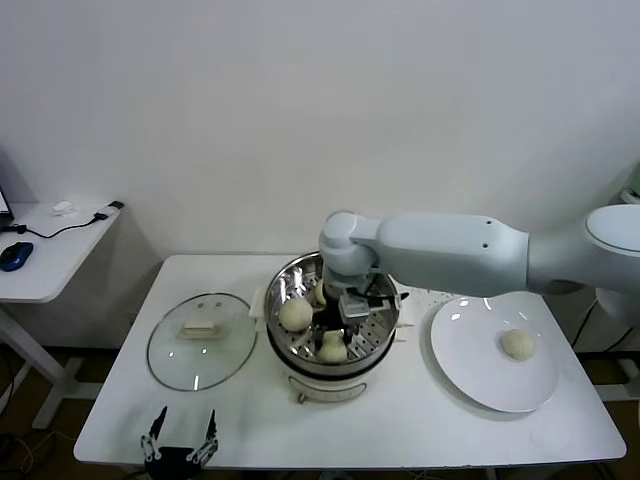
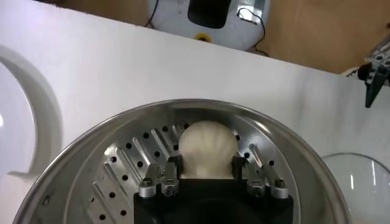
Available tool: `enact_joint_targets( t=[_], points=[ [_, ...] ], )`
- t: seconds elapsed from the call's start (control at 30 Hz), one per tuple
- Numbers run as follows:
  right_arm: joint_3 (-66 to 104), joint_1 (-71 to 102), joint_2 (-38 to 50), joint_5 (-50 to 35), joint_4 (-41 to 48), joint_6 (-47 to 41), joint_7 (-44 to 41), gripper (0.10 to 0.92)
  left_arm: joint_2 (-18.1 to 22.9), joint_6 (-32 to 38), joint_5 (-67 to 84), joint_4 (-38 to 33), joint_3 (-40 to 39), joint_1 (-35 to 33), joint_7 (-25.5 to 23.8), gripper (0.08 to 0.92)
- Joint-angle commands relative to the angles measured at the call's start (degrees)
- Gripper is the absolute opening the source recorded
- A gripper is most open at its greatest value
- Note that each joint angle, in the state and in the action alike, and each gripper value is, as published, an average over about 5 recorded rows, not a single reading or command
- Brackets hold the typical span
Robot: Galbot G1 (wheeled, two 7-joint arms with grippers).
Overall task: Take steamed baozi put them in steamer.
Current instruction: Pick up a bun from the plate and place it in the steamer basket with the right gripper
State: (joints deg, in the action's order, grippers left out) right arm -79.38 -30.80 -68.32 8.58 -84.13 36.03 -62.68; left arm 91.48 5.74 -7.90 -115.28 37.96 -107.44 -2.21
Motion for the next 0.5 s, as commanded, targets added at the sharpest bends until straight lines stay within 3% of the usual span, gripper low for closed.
enact_joint_targets(
  t=[0.03,0.27,0.5],
  points=[
    [-0.1,0.2,-0.3,-1.5,-0.4,-0.8,-1.1,0.623,0.0,0.0,0.0,0.1,-0.1,0.1,0.0,0.823],
    [1.1,-1.3,0.8,-2.5,-0.1,-0.9,-1.8,0.801,0.0,0.0,-0.2,0.1,-0.3,0.2,0.0,0.823],
    [2.3,-6.6,4.4,-6.9,2.7,-2.1,-1.6,0.822,0.0,0.0,-0.3,-0.1,-0.4,0.3,0.0,0.823]
  ],
)
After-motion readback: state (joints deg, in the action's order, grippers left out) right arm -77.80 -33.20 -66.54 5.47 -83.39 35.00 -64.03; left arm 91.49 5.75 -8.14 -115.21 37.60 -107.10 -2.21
